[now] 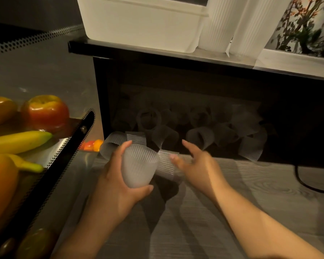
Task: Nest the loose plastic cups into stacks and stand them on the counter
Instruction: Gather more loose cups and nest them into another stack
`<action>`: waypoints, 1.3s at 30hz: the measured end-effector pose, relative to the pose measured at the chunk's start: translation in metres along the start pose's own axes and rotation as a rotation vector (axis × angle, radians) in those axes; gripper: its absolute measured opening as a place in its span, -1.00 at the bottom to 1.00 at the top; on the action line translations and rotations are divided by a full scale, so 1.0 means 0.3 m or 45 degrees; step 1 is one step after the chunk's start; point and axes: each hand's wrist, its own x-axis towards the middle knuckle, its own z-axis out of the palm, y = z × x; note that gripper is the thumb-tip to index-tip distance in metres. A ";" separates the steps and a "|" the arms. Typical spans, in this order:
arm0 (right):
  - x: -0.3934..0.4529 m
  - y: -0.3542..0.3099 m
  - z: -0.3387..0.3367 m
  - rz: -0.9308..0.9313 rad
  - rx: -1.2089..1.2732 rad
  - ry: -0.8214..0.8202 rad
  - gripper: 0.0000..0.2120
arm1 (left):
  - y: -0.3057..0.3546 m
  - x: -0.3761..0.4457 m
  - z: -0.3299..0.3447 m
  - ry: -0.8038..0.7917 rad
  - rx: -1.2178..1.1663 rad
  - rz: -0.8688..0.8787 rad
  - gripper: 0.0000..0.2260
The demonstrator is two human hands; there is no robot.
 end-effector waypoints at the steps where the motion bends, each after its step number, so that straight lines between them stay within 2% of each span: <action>1: 0.008 0.009 0.029 0.067 0.092 -0.067 -0.26 | 0.001 0.000 0.003 -0.007 0.008 0.012 -0.03; 3: 0.022 0.010 0.066 0.158 0.347 -0.153 -0.22 | 0.002 0.002 0.010 -0.017 0.031 0.022 0.00; 7: 0.042 0.011 0.031 0.254 0.851 -0.224 -0.32 | -0.012 0.004 0.005 -0.018 0.047 0.000 0.08; 10: 0.056 0.010 -0.045 0.241 1.180 -0.156 -0.50 | -0.024 -0.003 -0.011 -0.038 0.048 -0.017 0.12; 12: 0.046 0.001 -0.086 0.260 1.464 -0.228 -0.64 | -0.019 -0.005 -0.012 -0.066 0.060 -0.033 0.14; 13: 0.036 -0.008 -0.103 0.239 1.548 -0.300 -0.62 | -0.013 -0.003 -0.011 -0.072 0.062 -0.044 0.15; 15: 0.016 -0.026 -0.120 0.145 1.503 -0.454 -0.53 | -0.003 0.000 -0.006 -0.083 0.054 -0.041 0.17; 17: -0.001 -0.047 -0.120 0.023 1.261 -0.488 -0.49 | 0.004 0.003 -0.006 -0.114 0.038 -0.019 0.17; 20: -0.012 -0.076 -0.124 -0.131 0.938 -0.277 -0.37 | 0.007 0.007 -0.016 -0.140 0.018 -0.004 0.18; 22: -0.019 -0.091 -0.130 -0.241 0.836 -0.181 -0.35 | 0.005 0.010 -0.023 -0.142 0.010 0.003 0.18; 24: -0.029 -0.101 -0.124 -0.293 0.841 -0.221 -0.38 | 0.000 0.014 -0.024 -0.137 -0.013 0.019 0.16; 28: -0.036 -0.117 -0.117 -0.155 1.062 -0.326 -0.56 | -0.004 0.011 -0.011 -0.139 -0.080 0.020 0.15; 30: -0.035 -0.120 -0.118 -0.151 0.892 -0.270 -0.63 | -0.009 0.006 -0.006 -0.132 -0.090 0.028 0.16; 33: -0.048 -0.121 -0.121 -0.292 0.704 -0.158 -0.59 | -0.013 -0.003 -0.008 -0.146 -0.083 0.020 0.16; 35: -0.055 -0.117 -0.126 -0.369 0.750 -0.094 -0.59 | -0.014 -0.005 -0.013 -0.147 -0.072 0.016 0.17; 37: -0.052 -0.116 -0.125 -0.387 0.812 -0.066 -0.70 | -0.013 -0.002 -0.016 -0.144 -0.059 0.010 0.18; 39: -0.051 -0.117 -0.118 -0.300 0.971 -0.164 -0.72 | -0.010 0.000 -0.017 -0.149 -0.058 0.000 0.18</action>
